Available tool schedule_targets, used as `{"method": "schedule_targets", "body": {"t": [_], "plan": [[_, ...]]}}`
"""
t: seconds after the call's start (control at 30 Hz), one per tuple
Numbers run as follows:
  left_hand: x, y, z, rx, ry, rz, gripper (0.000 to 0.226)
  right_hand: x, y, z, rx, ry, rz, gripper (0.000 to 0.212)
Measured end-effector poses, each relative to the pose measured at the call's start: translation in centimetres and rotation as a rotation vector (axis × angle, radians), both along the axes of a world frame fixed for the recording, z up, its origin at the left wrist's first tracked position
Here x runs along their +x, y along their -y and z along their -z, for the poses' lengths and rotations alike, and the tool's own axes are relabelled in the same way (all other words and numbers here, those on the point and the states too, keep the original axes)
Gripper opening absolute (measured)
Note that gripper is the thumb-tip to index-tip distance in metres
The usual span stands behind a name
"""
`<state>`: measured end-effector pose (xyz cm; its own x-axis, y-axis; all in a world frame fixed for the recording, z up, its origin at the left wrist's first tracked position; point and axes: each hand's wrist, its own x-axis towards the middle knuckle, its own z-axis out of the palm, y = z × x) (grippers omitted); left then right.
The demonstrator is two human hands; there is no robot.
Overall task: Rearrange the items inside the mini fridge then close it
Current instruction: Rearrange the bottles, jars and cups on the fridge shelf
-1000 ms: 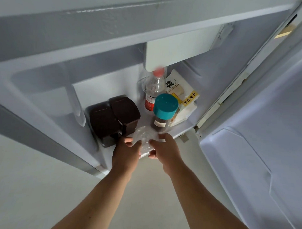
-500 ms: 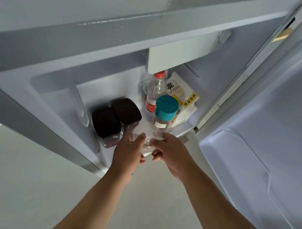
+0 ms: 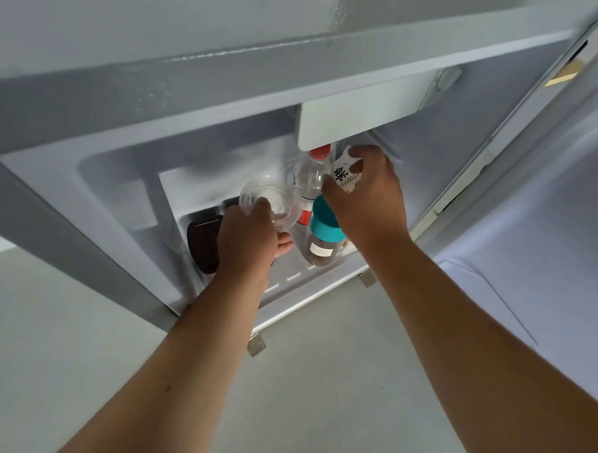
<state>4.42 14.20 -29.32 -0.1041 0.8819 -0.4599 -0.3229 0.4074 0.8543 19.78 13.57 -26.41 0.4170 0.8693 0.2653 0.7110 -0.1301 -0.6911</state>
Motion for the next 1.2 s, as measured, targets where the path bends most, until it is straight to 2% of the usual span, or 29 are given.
{"method": "schedule_targets", "body": {"t": [0.1,0.2,0.27,0.37,0.47,0.67,0.8,0.87,1.03,1.2], "plan": [[0.3,-0.5,0.1,-0.002,0.009,-0.03,0.015,0.4,-2.6,0.0,-0.082,0.029,-0.091,0.062],[0.5,-0.7,0.2,-0.004,-0.019,-0.048,0.014,0.5,-4.6,0.2,-0.17,0.036,-0.187,0.065],[0.5,-0.8,0.3,-0.009,-0.029,-0.052,0.005,0.5,-5.5,0.3,-0.186,0.037,-0.208,0.061],[0.4,-1.0,1.0,-0.01,-0.098,-0.051,0.019,0.7,-6.1,0.3,-0.166,-0.018,-0.189,0.057],[0.5,-1.0,1.3,-0.018,-0.084,-0.059,0.008,0.8,-6.0,0.1,-0.067,-0.105,-0.168,0.052],[0.6,-1.1,1.2,-0.051,-0.042,-0.037,0.015,1.2,-5.2,-0.4,0.047,-0.225,-0.172,0.036],[0.7,-0.8,0.9,-0.006,-0.1,-0.069,0.009,1.5,-4.4,-1.4,0.088,-0.319,-0.155,0.013],[0.7,-0.7,1.0,-0.025,-0.09,-0.061,0.014,1.1,-3.7,-2.0,0.103,-0.339,-0.148,0.018],[0.5,-0.3,0.9,-0.021,-0.118,-0.036,0.02,0.9,-2.6,-1.9,0.119,-0.32,-0.182,0.008],[0.6,-0.1,0.3,0.022,-0.129,-0.022,0.01,1.2,-2.3,-1.8,0.14,-0.306,-0.2,0.029]]}}
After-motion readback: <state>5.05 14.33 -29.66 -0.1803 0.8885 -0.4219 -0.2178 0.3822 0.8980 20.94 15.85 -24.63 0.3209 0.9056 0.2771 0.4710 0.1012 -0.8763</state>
